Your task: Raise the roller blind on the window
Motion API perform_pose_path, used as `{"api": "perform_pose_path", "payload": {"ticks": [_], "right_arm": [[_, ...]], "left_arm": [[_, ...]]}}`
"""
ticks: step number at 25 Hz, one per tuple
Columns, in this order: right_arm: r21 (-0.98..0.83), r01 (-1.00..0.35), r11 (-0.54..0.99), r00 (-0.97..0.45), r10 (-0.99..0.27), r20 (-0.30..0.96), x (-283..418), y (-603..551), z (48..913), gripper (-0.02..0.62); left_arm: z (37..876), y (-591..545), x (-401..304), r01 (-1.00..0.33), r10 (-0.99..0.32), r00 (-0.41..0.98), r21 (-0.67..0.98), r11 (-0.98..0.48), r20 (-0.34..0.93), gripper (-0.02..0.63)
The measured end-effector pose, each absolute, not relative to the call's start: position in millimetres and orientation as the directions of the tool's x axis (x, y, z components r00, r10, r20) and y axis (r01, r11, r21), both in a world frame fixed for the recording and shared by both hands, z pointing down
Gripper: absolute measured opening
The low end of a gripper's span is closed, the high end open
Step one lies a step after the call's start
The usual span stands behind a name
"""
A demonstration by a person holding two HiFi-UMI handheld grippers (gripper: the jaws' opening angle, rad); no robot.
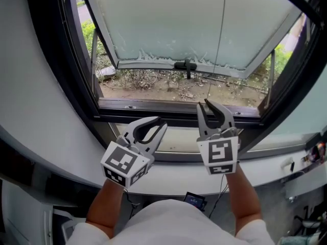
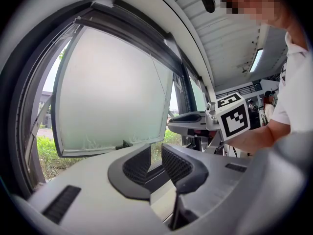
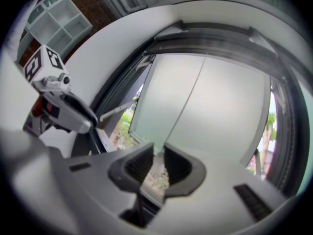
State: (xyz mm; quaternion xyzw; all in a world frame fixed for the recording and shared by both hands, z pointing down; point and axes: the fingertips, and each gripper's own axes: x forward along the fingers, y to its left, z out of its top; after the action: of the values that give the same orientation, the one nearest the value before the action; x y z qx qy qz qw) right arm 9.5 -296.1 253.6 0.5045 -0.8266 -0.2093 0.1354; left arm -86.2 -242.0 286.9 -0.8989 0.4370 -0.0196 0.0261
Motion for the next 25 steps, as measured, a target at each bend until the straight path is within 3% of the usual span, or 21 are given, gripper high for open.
{"api": "perform_pose_path", "payload": {"ticks": [25], "right_arm": [[0.492,-0.783,0.381,-0.467,-0.882,-0.061,4.4,-294.5,212.0,0.075]], "left_arm": [[293.0,-237.5,-84.1,-0.769,-0.769,0.639,-0.022,-0.639,0.023,0.081]]}}
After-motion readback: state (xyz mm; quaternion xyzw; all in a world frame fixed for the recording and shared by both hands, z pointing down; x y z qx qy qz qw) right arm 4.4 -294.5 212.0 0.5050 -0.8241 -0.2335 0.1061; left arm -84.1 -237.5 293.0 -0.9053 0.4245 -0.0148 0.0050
